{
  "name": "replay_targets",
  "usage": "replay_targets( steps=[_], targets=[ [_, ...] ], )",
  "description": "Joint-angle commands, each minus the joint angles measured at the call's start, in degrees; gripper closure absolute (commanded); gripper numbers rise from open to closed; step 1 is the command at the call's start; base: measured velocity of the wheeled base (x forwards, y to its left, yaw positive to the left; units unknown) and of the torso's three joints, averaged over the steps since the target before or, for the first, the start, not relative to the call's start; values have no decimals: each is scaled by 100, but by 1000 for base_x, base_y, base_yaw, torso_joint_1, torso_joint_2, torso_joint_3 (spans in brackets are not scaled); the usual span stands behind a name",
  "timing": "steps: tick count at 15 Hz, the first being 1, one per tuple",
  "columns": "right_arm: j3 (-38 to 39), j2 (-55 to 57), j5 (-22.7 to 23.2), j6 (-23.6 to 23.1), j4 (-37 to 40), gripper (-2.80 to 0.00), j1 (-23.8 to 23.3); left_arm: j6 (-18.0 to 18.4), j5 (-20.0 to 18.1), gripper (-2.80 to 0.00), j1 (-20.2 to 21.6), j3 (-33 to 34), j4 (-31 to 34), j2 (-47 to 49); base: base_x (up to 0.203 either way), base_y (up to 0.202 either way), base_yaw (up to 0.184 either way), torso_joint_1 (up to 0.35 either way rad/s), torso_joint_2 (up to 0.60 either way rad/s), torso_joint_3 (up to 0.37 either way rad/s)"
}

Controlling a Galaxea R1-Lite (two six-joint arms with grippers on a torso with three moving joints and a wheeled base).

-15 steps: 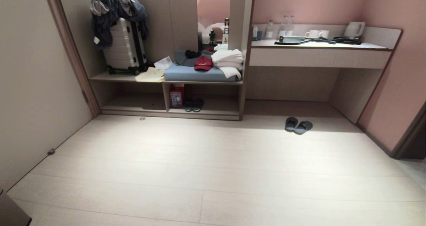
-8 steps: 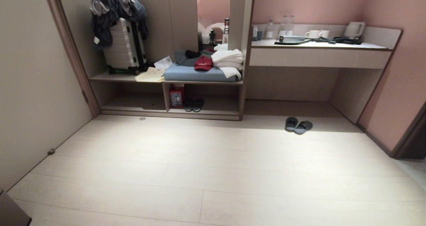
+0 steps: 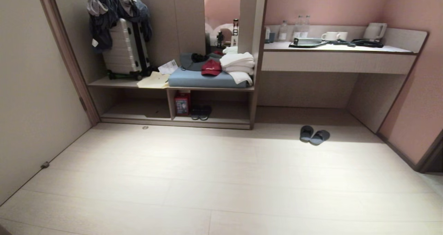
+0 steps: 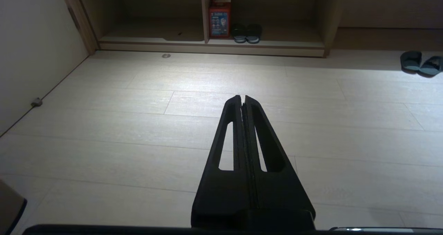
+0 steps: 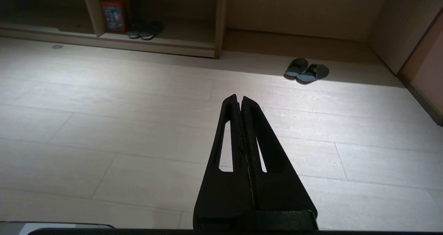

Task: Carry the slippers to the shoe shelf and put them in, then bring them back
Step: Pick up the slippers on the floor

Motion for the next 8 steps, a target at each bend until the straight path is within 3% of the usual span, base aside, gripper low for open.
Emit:
replay_targets(
  steps=[1,8],
  targets=[
    [0,-10,0,-2,-2,0,0,-6,1,0,0,0,2,0,198,0,-1,2,2,4],
    [0,-19,0,-2,-2,0,0,-6,9,0,-4,0,2,0,194,0,-1,3,2,3]
  ],
)
